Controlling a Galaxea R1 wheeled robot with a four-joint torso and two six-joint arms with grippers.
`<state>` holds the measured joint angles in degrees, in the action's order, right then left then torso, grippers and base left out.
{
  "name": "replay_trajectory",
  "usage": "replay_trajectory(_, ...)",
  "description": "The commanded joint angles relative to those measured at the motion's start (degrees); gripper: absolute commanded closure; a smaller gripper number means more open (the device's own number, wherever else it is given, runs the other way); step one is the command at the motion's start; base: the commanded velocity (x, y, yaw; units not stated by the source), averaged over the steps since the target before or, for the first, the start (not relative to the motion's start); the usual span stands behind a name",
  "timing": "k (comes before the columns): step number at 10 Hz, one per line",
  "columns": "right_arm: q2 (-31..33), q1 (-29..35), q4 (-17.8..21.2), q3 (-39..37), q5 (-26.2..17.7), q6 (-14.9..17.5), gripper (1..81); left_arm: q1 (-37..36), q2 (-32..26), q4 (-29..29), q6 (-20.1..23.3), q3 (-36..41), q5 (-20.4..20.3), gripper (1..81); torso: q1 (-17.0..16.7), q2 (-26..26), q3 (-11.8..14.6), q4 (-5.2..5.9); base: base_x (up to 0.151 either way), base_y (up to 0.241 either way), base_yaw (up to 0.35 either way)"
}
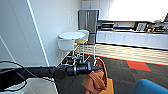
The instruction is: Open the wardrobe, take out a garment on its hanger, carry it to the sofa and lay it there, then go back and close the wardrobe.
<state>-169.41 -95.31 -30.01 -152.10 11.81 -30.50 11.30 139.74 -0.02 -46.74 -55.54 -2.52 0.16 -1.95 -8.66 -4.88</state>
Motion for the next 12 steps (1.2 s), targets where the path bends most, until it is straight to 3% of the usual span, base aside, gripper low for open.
replay_trajectory(1, 0.45, 0.77, -0.75, 0.06, -2.76, 0.09, 1.0, -9.85, 0.63, 2.4, 0.86, 2.36, -5.04, 81.1, 0.0, 0.0, 0.0, 0.0, 0.0, 0.0, -0.194)
replay_trajectory(12, -0.07, 0.86, -1.28, -0.29, -2.85, 0.0, 1.0, -8.79, 1.6, 3.1, 0.95, 2.45, -3.98, 81.1, -0.02, 0.0, 0.0, 0.0, 0.0, 0.0, -0.196)
